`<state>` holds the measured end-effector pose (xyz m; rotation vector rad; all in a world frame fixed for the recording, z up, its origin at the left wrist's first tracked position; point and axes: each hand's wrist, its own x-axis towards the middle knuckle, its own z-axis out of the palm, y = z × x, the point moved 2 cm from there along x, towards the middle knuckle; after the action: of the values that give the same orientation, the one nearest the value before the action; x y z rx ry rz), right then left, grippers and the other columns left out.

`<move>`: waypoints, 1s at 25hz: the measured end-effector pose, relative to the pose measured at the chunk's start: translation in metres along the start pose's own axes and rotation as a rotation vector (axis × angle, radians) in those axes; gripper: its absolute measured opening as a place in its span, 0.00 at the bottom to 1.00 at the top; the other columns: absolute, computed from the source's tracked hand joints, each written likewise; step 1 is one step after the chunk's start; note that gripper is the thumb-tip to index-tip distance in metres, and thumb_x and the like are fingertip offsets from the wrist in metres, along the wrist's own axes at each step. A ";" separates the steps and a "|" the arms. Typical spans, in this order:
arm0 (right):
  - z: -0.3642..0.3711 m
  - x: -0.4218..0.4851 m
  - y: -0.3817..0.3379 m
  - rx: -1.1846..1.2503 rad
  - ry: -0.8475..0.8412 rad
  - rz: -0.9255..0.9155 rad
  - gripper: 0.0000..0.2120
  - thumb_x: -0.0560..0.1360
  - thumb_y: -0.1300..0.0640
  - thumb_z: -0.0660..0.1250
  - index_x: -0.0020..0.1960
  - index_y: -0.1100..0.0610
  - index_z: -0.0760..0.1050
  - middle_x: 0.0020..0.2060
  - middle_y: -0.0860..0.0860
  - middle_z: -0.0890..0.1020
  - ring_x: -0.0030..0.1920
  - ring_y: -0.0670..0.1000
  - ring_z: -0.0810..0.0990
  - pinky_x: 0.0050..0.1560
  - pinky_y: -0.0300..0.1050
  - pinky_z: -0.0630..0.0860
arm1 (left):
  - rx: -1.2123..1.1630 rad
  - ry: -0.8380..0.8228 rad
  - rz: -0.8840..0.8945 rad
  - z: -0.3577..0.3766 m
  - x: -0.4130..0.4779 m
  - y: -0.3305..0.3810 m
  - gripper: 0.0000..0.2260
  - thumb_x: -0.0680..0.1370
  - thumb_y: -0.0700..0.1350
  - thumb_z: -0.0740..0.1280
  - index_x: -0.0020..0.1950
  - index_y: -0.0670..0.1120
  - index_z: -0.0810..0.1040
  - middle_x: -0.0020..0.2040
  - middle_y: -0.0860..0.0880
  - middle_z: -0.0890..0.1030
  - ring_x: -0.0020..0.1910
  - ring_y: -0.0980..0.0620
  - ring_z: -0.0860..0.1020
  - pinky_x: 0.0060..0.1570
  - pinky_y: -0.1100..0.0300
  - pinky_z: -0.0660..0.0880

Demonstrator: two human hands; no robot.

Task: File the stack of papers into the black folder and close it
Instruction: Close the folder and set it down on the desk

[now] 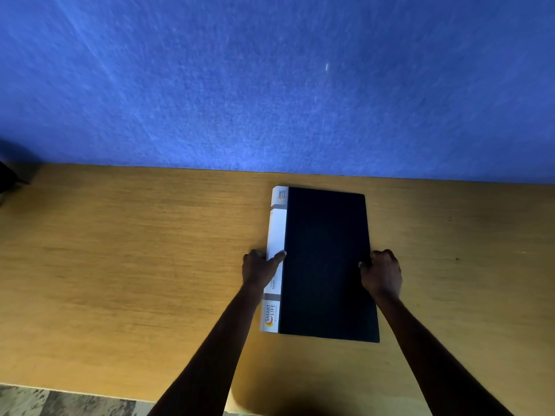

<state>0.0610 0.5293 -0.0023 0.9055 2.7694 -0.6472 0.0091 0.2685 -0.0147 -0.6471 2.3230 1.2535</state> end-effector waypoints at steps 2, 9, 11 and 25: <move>0.001 0.001 0.001 -0.007 0.001 -0.007 0.17 0.77 0.57 0.69 0.63 0.63 0.76 0.60 0.61 0.77 0.60 0.62 0.77 0.55 0.52 0.77 | -0.154 -0.018 0.000 -0.002 0.000 -0.003 0.22 0.73 0.54 0.73 0.58 0.40 0.77 0.56 0.41 0.82 0.51 0.42 0.82 0.53 0.47 0.80; 0.006 0.002 0.007 0.103 0.032 0.007 0.17 0.75 0.57 0.71 0.61 0.63 0.78 0.57 0.63 0.79 0.55 0.64 0.79 0.53 0.55 0.79 | -0.668 -0.184 0.015 0.005 -0.016 -0.022 0.20 0.73 0.40 0.74 0.63 0.45 0.73 0.57 0.40 0.82 0.51 0.40 0.83 0.48 0.46 0.81; 0.006 0.004 0.008 0.163 0.051 -0.013 0.18 0.74 0.56 0.72 0.61 0.63 0.78 0.56 0.63 0.80 0.55 0.65 0.79 0.53 0.54 0.78 | -0.818 -0.280 0.044 0.002 -0.017 -0.028 0.21 0.73 0.38 0.73 0.66 0.46 0.75 0.58 0.39 0.83 0.55 0.37 0.82 0.53 0.42 0.79; 0.027 -0.048 -0.109 0.832 -0.198 -0.035 0.08 0.74 0.65 0.72 0.50 0.55 0.82 0.39 0.47 0.84 0.42 0.48 0.81 0.45 0.43 0.78 | -0.835 -0.209 0.191 -0.151 -0.004 -0.076 0.17 0.76 0.41 0.70 0.65 0.48 0.78 0.59 0.41 0.83 0.56 0.38 0.82 0.51 0.44 0.80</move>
<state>0.0352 0.4136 0.0247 0.8306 2.3121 -1.8461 0.0351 0.1034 0.0139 -0.4993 1.6590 2.2789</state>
